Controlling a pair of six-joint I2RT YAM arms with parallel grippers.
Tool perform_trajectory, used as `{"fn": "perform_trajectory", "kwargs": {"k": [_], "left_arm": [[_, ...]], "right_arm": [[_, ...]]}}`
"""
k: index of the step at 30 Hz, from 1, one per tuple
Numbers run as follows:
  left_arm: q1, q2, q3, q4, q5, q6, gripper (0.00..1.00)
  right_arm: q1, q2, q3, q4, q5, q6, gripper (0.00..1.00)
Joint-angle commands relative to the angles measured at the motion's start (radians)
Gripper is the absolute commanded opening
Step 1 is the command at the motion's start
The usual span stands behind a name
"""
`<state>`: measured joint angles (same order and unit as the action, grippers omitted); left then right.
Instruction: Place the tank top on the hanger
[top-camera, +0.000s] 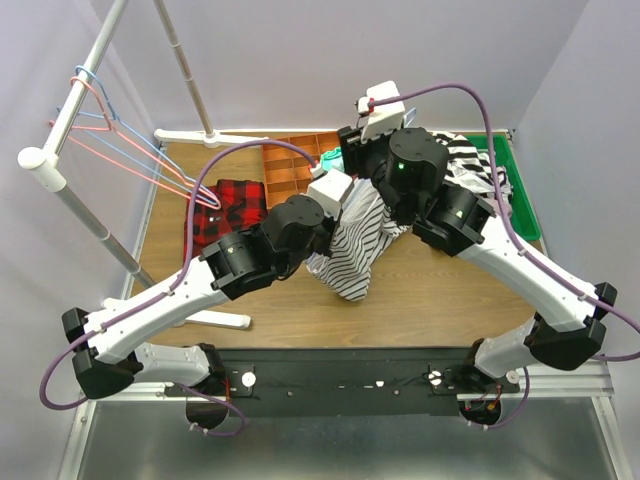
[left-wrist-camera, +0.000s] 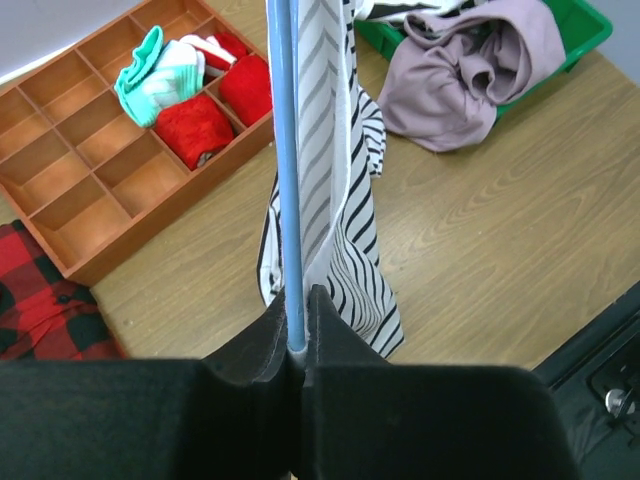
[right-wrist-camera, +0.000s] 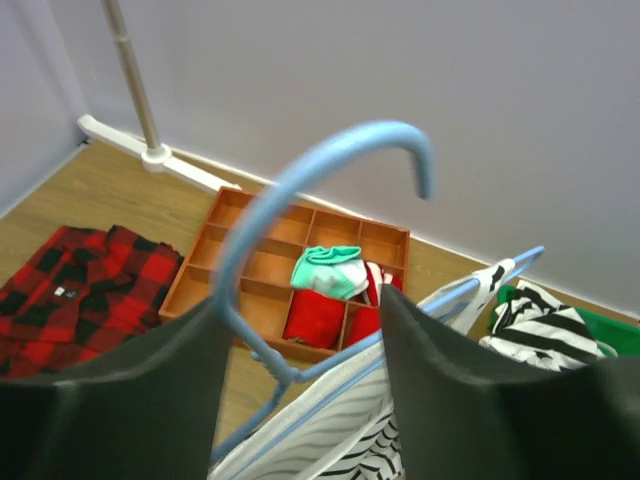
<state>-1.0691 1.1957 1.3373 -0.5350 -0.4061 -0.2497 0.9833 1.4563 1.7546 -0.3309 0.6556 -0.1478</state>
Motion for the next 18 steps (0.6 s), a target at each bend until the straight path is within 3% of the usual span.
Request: {"fn": "perform_trajectory", "kwargs": {"k": [1, 14, 18], "left_arm": [[-0.005, -0.036, -0.021, 0.147, -0.017, -0.025, 0.00], [-0.005, -0.002, -0.021, 0.130, -0.085, -0.079, 0.00], [-0.005, 0.033, 0.016, 0.081, -0.102, -0.079, 0.00]], "right_arm": [[0.006, -0.059, -0.032, 0.026, -0.056, 0.047, 0.80], [0.006, -0.224, -0.168, 0.035, -0.036, 0.227, 0.96], [0.006, -0.277, -0.216, 0.027, -0.146, 0.241, 0.99]]}}
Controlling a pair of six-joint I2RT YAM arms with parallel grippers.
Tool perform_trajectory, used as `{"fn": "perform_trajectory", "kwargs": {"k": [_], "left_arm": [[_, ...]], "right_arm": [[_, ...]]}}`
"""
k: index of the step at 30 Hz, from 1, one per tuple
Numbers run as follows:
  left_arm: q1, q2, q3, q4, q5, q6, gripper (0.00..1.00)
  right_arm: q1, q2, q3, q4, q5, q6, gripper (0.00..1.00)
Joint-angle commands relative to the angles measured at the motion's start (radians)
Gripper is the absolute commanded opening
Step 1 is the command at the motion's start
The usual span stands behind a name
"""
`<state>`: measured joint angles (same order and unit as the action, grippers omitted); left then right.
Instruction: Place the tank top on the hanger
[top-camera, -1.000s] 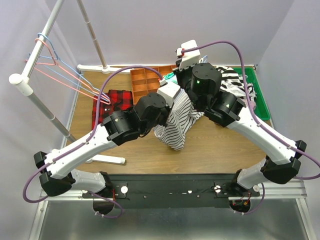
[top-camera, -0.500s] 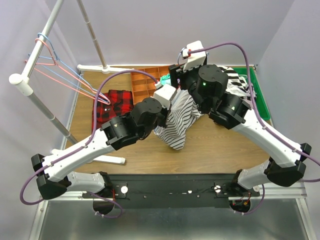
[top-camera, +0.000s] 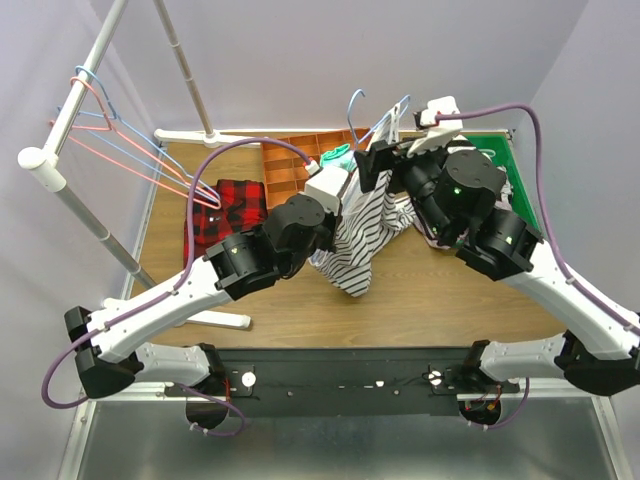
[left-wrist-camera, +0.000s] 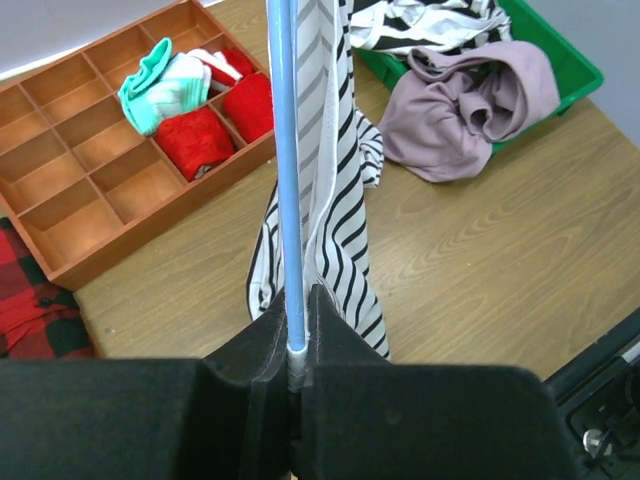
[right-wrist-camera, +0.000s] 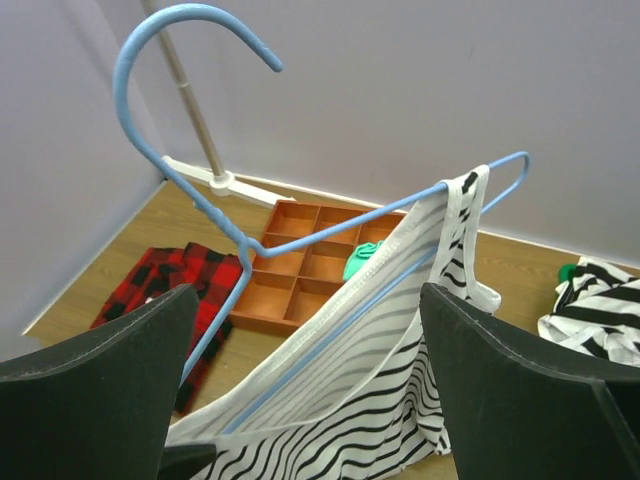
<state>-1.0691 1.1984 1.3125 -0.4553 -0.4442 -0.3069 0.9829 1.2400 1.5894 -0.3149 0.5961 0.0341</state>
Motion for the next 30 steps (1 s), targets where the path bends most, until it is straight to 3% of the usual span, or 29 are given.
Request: {"fn": "perform_trajectory", "kwargs": {"k": [1, 8, 12, 18, 24, 26, 27, 30], "left_arm": [[-0.005, 0.036, 0.054, -0.012, -0.071, -0.023, 0.00], [-0.003, 0.043, 0.086, -0.074, -0.232, -0.193, 0.00], [0.001, 0.019, 0.100, 0.001, -0.209, -0.153, 0.00], [0.015, 0.217, 0.428, -0.163, -0.524, -0.178, 0.00], [0.057, 0.442, 0.896, -0.227, -0.711, -0.108, 0.00], [0.070, 0.486, 1.023, -0.148, -0.806, -0.034, 0.00], [0.072, 0.509, 1.040, -0.088, -0.829, 0.076, 0.00], [0.074, 0.515, 0.981, 0.319, -0.964, 0.347, 0.00]], "right_arm": [[0.005, -0.076, -0.055, 0.007, -0.107, 0.061, 0.99], [0.007, -0.161, -0.150, -0.007, -0.070, 0.130, 0.99], [0.007, -0.188, -0.210, -0.024, -0.027, 0.154, 0.99], [0.007, -0.195, -0.250, -0.053, 0.037, 0.196, 0.99], [0.007, -0.172, -0.217, -0.079, 0.074, 0.231, 0.99], [0.007, -0.165, -0.207, -0.092, 0.099, 0.248, 0.99], [0.005, -0.163, -0.203, -0.104, 0.117, 0.254, 0.99], [0.007, -0.174, -0.209, -0.121, 0.157, 0.285, 0.99]]}}
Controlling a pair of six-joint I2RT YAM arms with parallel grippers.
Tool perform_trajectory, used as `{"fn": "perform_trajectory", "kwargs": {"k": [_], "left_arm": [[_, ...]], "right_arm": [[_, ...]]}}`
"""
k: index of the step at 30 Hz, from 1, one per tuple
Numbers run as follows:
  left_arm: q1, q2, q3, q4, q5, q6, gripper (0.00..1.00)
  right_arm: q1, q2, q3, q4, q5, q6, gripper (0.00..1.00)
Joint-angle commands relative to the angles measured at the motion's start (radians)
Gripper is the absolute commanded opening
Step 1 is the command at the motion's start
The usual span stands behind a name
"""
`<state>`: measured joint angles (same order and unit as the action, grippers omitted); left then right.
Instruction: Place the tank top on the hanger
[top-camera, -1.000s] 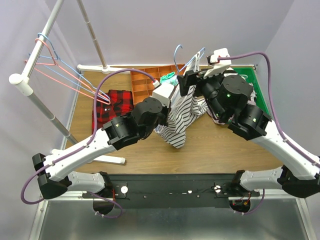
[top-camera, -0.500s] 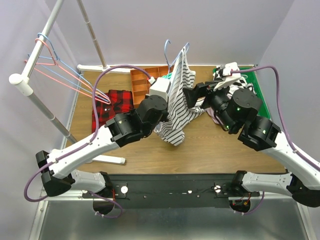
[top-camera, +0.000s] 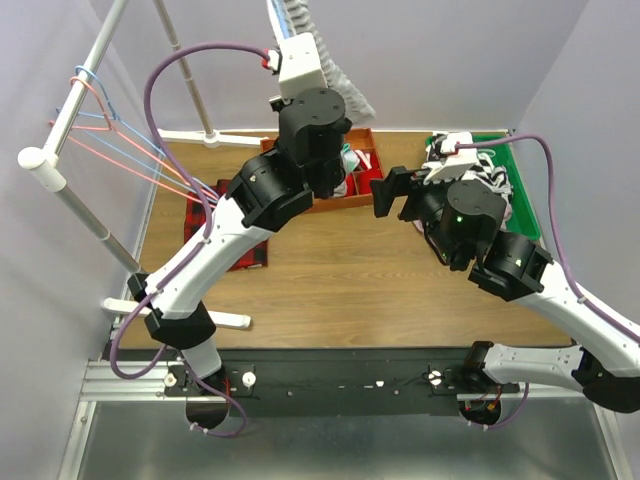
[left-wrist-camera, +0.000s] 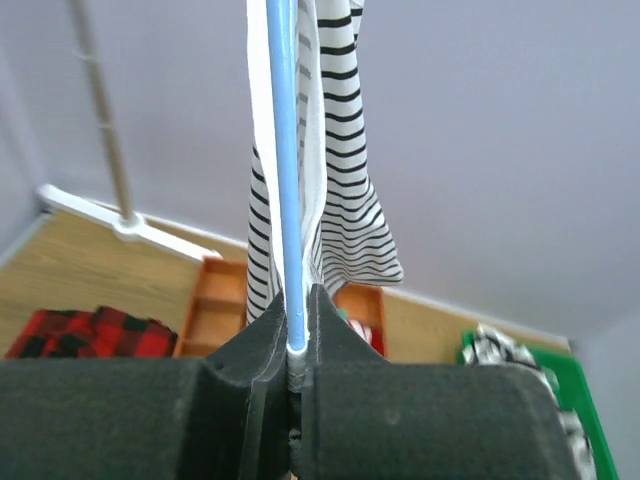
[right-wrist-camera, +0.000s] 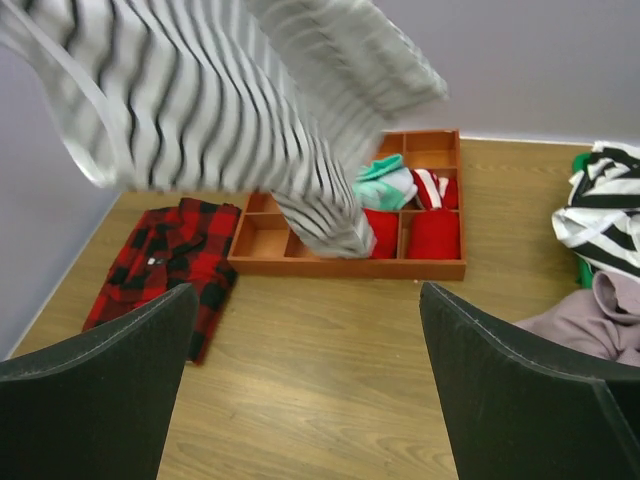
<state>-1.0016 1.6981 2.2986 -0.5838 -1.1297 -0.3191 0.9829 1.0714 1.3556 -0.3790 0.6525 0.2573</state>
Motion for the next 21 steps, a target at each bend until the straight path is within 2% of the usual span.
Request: {"fn": "perform_trajectory", "kwargs": {"k": [1, 3, 4, 5, 6, 9, 21], "left_arm": [[0.006, 0.018, -0.063, 0.753, -0.306, 0.613, 0.00], [0.011, 0.069, -0.070, 1.032, -0.370, 0.868, 0.00], [0.017, 0.098, -0.007, 1.121, -0.387, 1.038, 0.00], [0.021, 0.129, 0.030, 1.245, -0.413, 1.113, 0.00], [0.032, 0.184, 0.065, 1.275, -0.420, 1.155, 0.00], [0.041, 0.254, 0.146, 1.267, -0.441, 1.198, 0.00], [0.207, 0.393, 0.190, 1.251, -0.486, 1.233, 0.00]], "right_arm": [[0.007, -0.010, 0.017, -0.058, 0.122, 0.069, 0.99], [0.007, -0.022, 0.011, -0.057, 0.137, 0.080, 0.99], [0.007, -0.024, 0.010, -0.057, 0.147, 0.085, 0.99], [0.007, -0.025, 0.010, -0.060, 0.145, 0.086, 0.99], [0.007, -0.022, 0.011, -0.067, 0.142, 0.088, 0.99], [0.007, -0.005, 0.030, -0.096, 0.134, 0.102, 0.99], [0.007, 0.022, 0.004, -0.155, 0.070, 0.161, 0.99]]}}
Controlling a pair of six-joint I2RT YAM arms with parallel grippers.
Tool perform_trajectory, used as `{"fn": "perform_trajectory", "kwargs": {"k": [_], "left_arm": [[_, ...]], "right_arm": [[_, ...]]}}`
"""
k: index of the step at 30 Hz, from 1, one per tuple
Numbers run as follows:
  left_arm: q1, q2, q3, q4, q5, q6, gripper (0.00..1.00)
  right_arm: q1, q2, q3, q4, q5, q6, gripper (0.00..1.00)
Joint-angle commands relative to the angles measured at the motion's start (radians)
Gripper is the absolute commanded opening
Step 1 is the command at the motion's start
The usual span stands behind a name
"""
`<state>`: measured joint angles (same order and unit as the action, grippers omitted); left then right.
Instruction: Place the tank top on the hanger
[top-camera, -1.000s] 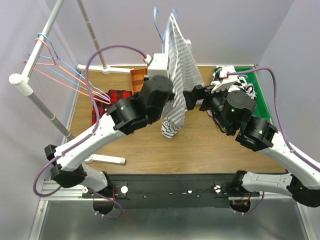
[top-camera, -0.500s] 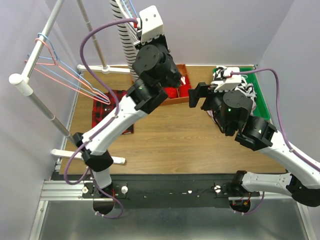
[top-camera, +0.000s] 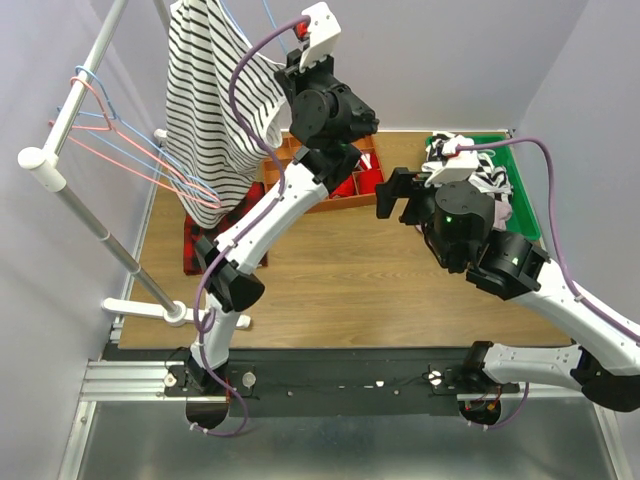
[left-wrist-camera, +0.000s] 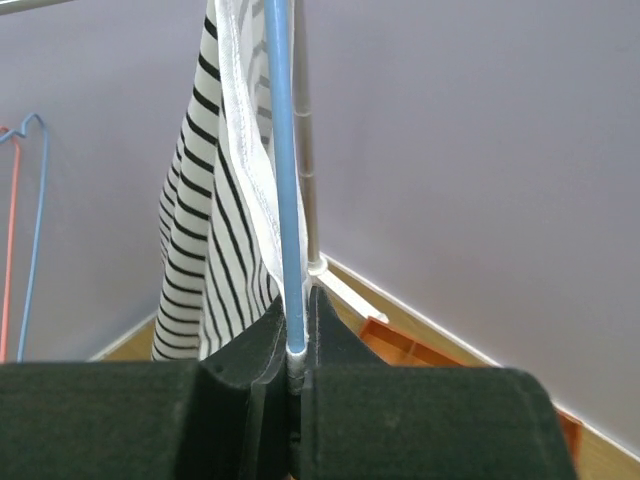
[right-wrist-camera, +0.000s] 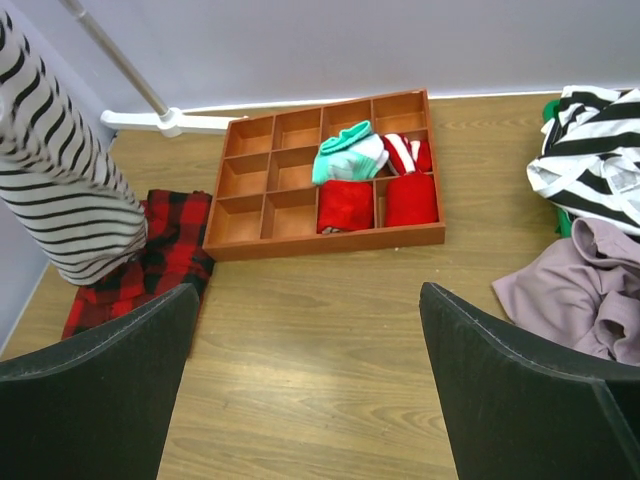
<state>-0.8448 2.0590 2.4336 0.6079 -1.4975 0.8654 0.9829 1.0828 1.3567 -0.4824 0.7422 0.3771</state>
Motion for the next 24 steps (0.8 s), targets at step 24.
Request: {"fn": "perform_trajectory", "kwargs": {"k": [24], "left_arm": [[0.174, -0.112, -0.033, -1.033, 0.213, -1.014, 0.00]], "right_arm": [[0.007, 0.015, -0.085, -0.081, -0.056, 0.118, 0.98]]}}
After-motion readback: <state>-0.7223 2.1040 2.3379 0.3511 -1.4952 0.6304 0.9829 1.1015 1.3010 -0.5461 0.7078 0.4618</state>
